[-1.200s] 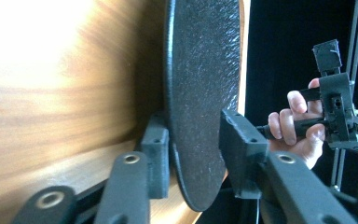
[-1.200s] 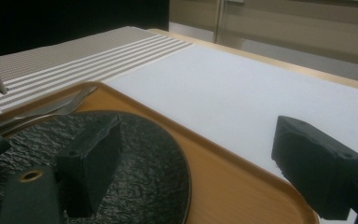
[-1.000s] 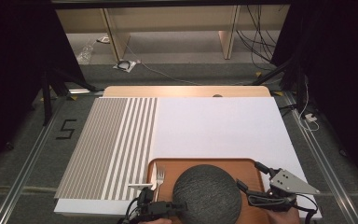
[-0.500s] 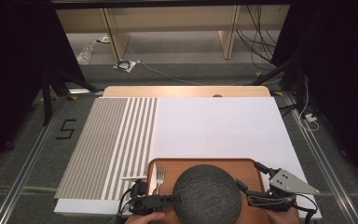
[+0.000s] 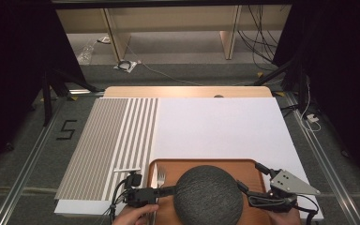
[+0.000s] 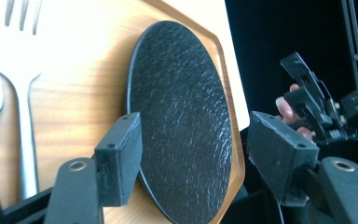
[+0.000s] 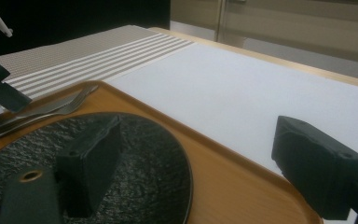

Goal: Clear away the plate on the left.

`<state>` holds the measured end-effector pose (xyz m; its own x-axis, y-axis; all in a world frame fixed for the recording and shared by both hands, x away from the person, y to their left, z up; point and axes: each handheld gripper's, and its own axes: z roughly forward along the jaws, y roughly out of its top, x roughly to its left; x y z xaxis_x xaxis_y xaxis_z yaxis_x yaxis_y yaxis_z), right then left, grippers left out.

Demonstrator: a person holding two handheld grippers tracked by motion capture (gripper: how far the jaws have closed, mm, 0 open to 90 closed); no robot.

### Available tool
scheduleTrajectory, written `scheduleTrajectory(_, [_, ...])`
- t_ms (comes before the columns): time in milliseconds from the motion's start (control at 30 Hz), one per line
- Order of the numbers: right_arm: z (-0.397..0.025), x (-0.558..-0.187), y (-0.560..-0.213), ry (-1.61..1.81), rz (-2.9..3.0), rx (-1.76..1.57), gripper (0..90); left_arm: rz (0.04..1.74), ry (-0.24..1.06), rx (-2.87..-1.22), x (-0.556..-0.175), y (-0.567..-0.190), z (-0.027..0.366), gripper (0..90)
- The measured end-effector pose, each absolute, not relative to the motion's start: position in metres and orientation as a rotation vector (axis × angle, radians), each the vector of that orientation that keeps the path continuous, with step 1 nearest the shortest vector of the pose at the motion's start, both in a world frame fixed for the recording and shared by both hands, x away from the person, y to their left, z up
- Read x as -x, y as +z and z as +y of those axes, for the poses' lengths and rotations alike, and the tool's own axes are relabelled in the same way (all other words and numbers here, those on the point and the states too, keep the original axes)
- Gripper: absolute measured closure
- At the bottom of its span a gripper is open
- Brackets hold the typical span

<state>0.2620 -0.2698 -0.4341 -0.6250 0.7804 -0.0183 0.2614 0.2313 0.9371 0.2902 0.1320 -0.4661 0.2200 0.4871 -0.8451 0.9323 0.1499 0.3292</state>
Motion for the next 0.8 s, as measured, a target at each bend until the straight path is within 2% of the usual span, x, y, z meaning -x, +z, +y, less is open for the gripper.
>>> scheduleTrajectory(800, [-0.269,-0.262,-0.435,1.393,2.019,-0.949,17.2,1.198,-0.301,-1.678,-0.297,-0.443,0.139,30.5])
